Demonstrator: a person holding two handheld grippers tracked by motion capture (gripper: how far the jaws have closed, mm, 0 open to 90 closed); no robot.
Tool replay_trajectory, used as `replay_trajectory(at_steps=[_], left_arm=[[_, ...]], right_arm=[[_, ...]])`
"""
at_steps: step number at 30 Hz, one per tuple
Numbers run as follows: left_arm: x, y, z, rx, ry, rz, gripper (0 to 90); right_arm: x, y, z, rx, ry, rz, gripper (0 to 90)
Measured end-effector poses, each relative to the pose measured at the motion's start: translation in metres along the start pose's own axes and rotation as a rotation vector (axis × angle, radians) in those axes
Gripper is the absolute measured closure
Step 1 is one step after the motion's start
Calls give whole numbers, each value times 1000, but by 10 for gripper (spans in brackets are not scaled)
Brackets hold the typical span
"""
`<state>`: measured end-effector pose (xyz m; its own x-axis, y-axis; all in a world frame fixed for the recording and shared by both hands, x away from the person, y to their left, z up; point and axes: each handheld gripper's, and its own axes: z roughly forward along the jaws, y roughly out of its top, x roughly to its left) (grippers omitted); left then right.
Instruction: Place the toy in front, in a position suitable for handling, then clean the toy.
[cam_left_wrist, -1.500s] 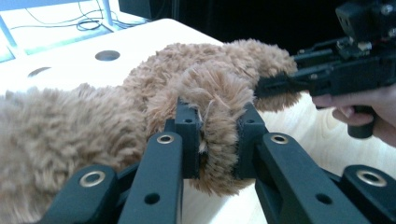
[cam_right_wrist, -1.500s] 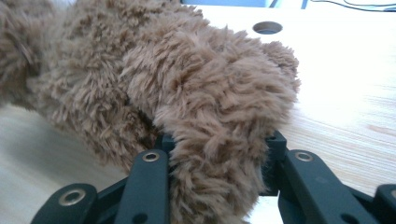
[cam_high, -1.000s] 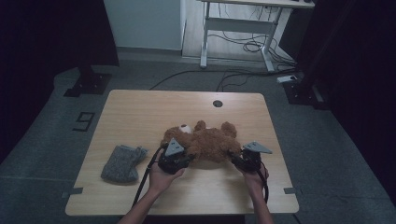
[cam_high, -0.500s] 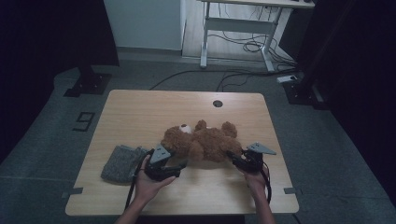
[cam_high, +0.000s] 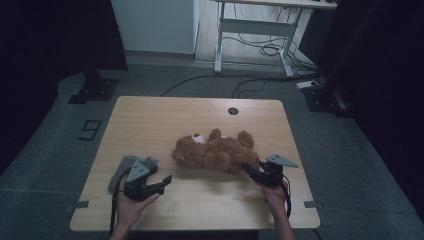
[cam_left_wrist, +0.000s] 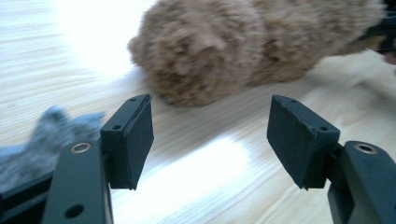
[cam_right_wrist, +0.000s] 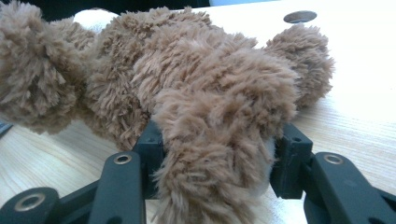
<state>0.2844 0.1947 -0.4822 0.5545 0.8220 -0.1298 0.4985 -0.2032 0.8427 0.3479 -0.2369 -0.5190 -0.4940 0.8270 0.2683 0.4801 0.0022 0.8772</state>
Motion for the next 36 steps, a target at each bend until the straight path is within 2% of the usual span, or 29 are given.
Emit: replay_trajectory(at_steps=[3,7,9,12,15,19,23,28,31,36], left_arm=[[5,-2,-4,17,42,1,307],[12,-7,-5,37,71,-12,298],[13,-9,-6,39,74,-16,299],[16,-13,-6,57,86,5,300],[18,-15,-6,52,83,12,297],[23,-19,-6,60,86,9,285],[27,-22,-15,48,94,13,269],[33,-24,-25,36,113,-5,278],[43,-27,-36,33,139,-19,288],[52,-31,-42,38,163,-31,314]], right_arm=[[1,-2,0,-1,-1,2,496],[2,-4,-1,1,0,2,492],[2,-4,-1,1,1,1,491],[3,-5,-2,4,1,-4,487],[3,-5,-3,7,-1,-8,483],[3,-5,-2,11,1,-10,480],[2,-6,-3,13,2,-13,479],[3,-6,-4,18,-1,-20,477],[4,-6,-4,17,-3,-21,475],[5,-6,-5,18,-5,-24,473]])
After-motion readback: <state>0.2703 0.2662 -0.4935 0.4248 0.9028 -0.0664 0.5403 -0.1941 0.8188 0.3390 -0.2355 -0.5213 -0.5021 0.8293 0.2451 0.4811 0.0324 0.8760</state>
